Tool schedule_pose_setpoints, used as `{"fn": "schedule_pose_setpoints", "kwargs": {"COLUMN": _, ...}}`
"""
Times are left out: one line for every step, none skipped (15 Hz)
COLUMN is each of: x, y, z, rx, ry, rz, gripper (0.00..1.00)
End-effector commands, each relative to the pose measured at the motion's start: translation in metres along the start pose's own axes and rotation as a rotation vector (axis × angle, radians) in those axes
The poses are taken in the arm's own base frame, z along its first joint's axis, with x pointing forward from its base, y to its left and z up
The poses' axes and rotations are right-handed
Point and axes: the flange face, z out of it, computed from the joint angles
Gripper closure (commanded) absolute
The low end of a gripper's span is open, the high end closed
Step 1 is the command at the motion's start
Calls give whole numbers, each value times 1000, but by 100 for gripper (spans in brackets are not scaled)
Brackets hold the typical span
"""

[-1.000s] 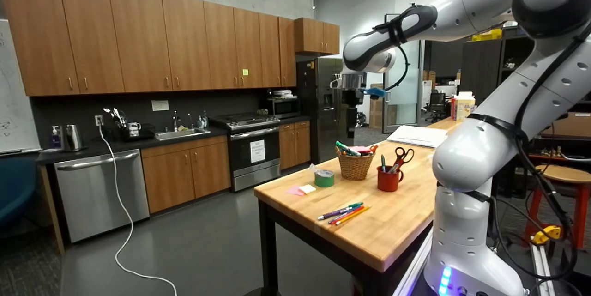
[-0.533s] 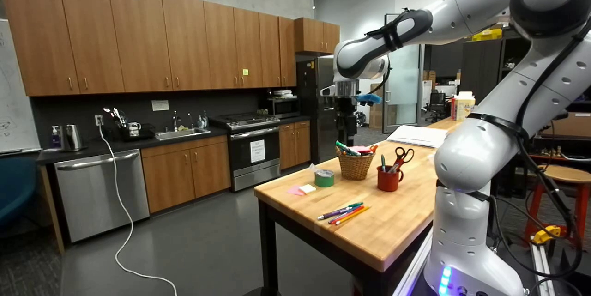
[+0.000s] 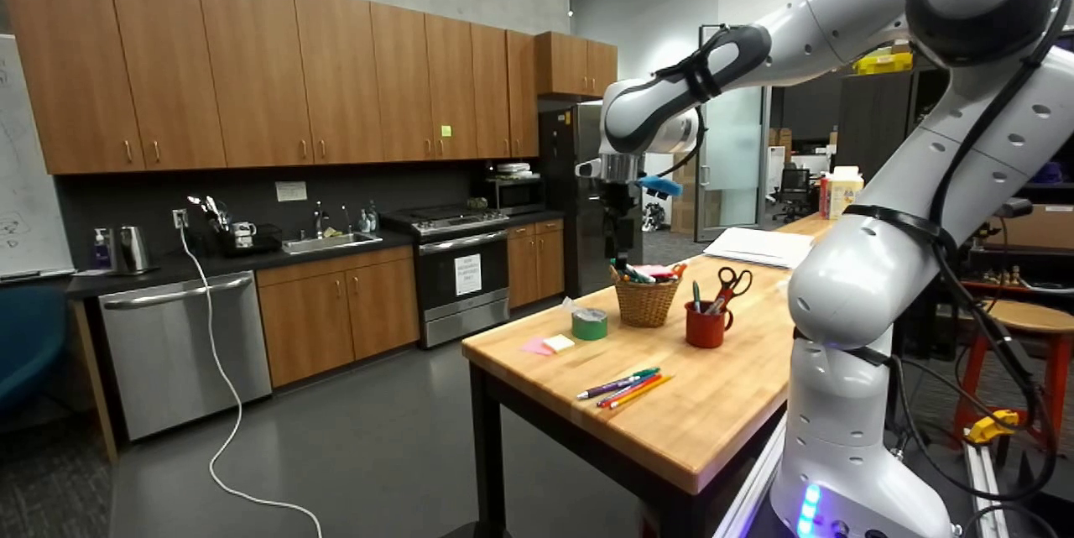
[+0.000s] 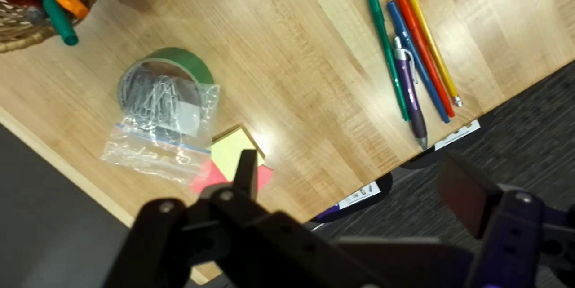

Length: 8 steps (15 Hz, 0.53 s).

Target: Pick up the zip lock bag and put it into the weaved basket

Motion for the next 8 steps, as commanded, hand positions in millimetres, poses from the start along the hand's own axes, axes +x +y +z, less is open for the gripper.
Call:
{"fn": "schedule_pose_setpoints", "kwargs": {"x": 13, "y": 28, "z": 8, "rx": -16, "ry": 8, "rz": 63, "gripper": 0}}
{"fn": "schedule_pose_setpoints", "kwargs": {"x": 19, "y": 35, "z": 11, "rx": -14, "ry": 14, "rz": 69, "gripper": 0}}
{"fn": "schedule_pose_setpoints", "kwargs": {"x": 25, "y": 41, "z": 12, "rx": -16, "ry": 19, "rz": 72, "gripper": 0}}
{"fn": "schedule_pose_setpoints", "kwargs": {"x": 33, "y": 48, "z": 13, "rx": -17, "ry": 25, "rz": 74, "gripper": 0}}
{"fn": "schedule_pose_setpoints", "kwargs": {"x": 44, "y": 58, "z": 15, "rx": -21, "ry": 30, "rz": 90, "gripper": 0}}
{"fn": "schedule_pose_setpoints", "kwargs": {"x": 55, "y": 66, "z": 15, "rx": -14, "ry": 41, "rz": 107, "gripper": 0}}
{"fn": "schedule_pose_setpoints", "kwargs": {"x": 65, "y": 75, "z": 16, "rx": -21, "ry": 48, "rz": 125, "gripper": 0}}
{"fn": "schedule_pose_setpoints", "kwargs": {"x": 75, "y": 84, "z": 17, "rx": -25, "ry": 55, "rz": 139, "gripper": 0}}
